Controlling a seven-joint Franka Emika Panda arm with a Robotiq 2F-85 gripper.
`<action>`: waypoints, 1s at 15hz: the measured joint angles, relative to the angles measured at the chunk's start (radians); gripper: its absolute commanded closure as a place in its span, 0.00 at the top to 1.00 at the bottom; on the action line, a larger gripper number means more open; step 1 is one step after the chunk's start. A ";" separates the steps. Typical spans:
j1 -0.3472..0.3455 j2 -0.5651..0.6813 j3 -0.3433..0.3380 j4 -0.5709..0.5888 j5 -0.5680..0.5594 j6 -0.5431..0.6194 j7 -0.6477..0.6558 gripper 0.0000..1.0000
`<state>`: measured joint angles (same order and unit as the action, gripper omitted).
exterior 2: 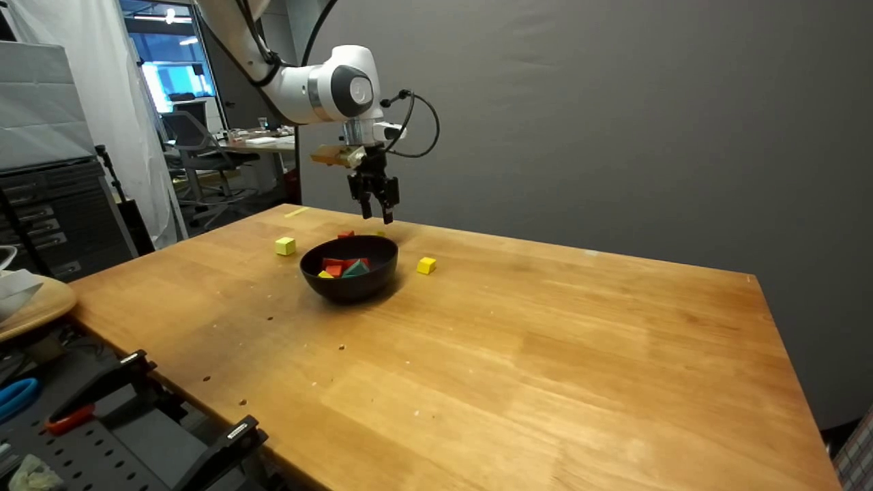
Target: Remove the cubes from the bowl
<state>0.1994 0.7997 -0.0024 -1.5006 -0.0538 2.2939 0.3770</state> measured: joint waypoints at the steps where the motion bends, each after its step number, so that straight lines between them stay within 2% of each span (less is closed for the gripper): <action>1: -0.001 -0.014 0.000 0.000 0.003 -0.023 -0.001 1.00; 4: -0.012 -0.099 -0.003 -0.048 0.024 -0.084 0.000 1.00; 7: -0.048 -0.223 -0.009 -0.187 0.079 -0.088 0.013 1.00; 8: -0.065 -0.263 -0.009 -0.242 0.109 -0.089 0.015 0.84; 9: -0.081 -0.298 -0.009 -0.297 0.141 -0.089 0.015 0.72; 11: -0.111 -0.361 -0.008 -0.403 0.212 -0.089 0.015 0.62; 12: -0.124 -0.388 -0.008 -0.453 0.246 -0.088 0.015 0.68; 15: -0.147 -0.433 -0.007 -0.562 0.337 -0.082 0.014 0.71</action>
<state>0.0523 0.3665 -0.0097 -2.0625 0.2836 2.2114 0.3908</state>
